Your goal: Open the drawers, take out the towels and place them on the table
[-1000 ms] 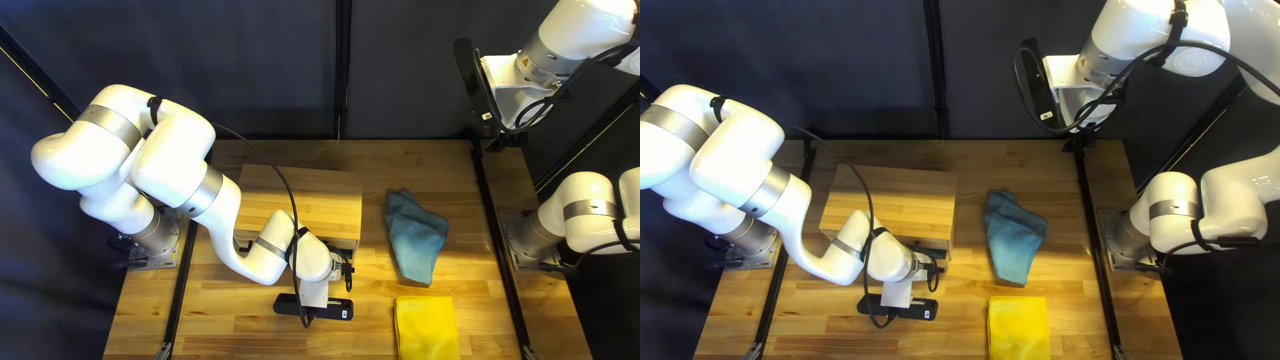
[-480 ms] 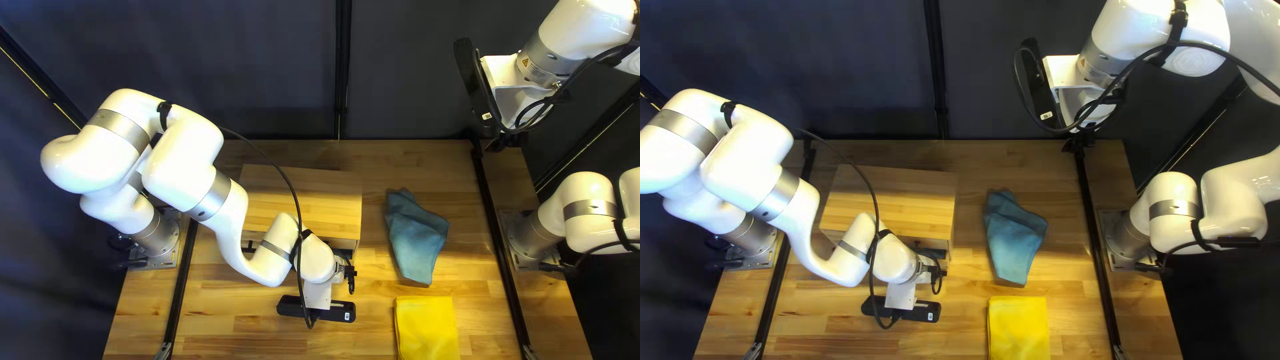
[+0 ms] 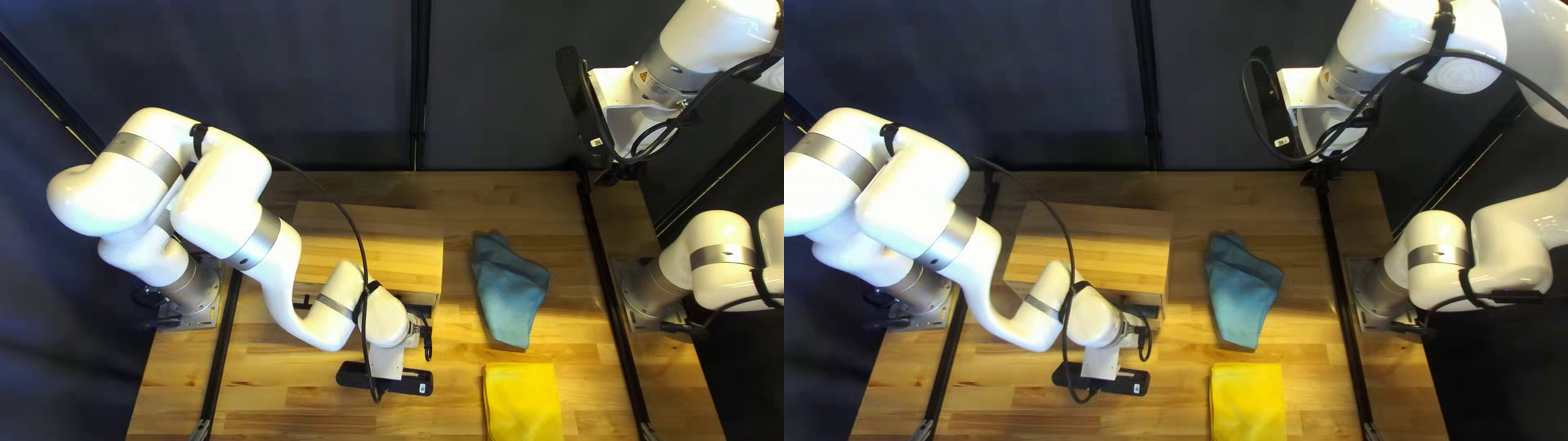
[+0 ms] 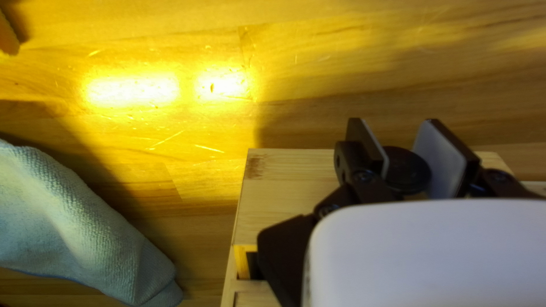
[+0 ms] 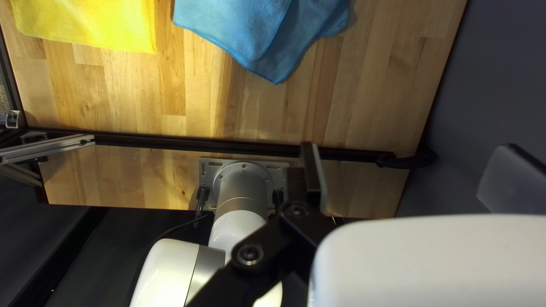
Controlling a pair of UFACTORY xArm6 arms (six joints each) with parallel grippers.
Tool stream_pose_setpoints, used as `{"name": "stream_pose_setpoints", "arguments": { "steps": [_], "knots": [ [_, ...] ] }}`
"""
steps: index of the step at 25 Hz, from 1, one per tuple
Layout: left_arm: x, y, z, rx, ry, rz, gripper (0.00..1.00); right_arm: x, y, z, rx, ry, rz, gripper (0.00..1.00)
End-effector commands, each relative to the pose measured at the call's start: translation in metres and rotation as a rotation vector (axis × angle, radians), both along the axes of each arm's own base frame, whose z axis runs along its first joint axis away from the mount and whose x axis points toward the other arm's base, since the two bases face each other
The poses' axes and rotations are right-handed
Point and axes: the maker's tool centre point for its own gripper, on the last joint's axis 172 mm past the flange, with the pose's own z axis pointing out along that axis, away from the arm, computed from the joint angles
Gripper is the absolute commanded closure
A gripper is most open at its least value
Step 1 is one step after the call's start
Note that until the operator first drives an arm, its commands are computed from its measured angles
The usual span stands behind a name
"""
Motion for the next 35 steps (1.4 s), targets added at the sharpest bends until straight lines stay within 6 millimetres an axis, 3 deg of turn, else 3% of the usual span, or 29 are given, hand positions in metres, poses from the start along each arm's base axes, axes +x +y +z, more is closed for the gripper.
{"name": "stream_pose_setpoints", "arguments": {
  "steps": [1,7,16,18,19,20,21,22,23,24,25,27,28,29,35],
  "knots": [
    [-0.003,-0.018,-0.003,0.003,0.008,-0.006,1.0,0.0,0.0,0.0,0.0,0.0,0.0,0.0],
    [-0.008,-0.046,-0.012,-0.001,0.025,-0.025,1.0,0.0,0.0,0.0,0.0,0.0,0.0,0.0],
    [-0.01,-0.063,-0.008,0.005,0.036,-0.039,1.0,0.0,0.0,0.0,0.0,0.0,0.0,0.0],
    [-0.011,-0.064,-0.003,0.01,0.035,-0.039,0.93,0.0,0.0,0.0,0.0,0.0,0.0,0.0],
    [-0.012,-0.066,0.001,0.015,0.033,-0.035,0.55,0.0,0.0,0.0,0.0,0.0,0.0,0.0],
    [-0.013,-0.069,0.004,0.019,0.031,-0.036,0.52,0.0,0.0,0.0,0.0,0.0,0.0,0.0],
    [-0.014,-0.071,0.006,0.022,0.031,-0.037,0.76,0.0,0.0,0.0,0.0,0.0,0.0,0.0],
    [-0.015,-0.074,0.008,0.024,0.031,-0.038,0.84,0.0,0.0,0.0,0.0,0.0,0.0,0.0],
    [-0.015,-0.075,0.008,0.024,0.031,-0.038,0.71,0.0,0.0,0.0,0.0,0.0,0.0,0.0],
    [-0.016,-0.079,0.009,0.026,0.033,-0.039,0.33,0.0,0.0,0.0,0.0,0.0,0.0,0.0],
    [-0.016,-0.08,0.009,0.027,0.033,-0.039,0.24,0.0,0.0,0.0,0.0,0.0,0.0,0.0],
    [-0.017,-0.083,0.01,0.028,0.035,-0.038,0.14,0.0,0.0,0.0,0.0,0.0,0.0,0.0],
    [-0.017,-0.085,0.01,0.028,0.035,-0.038,0.14,0.0,0.0,0.0,0.0,0.0,0.0,0.0],
    [-0.017,-0.088,0.01,0.028,0.036,-0.039,0.02,0.0,0.0,0.0,0.0,0.0,0.0,0.0],
    [-0.018,-0.102,0.017,0.035,0.034,-0.044,0.0,0.0,0.0,0.0,0.0,0.0,0.0,0.0]
  ]
}}
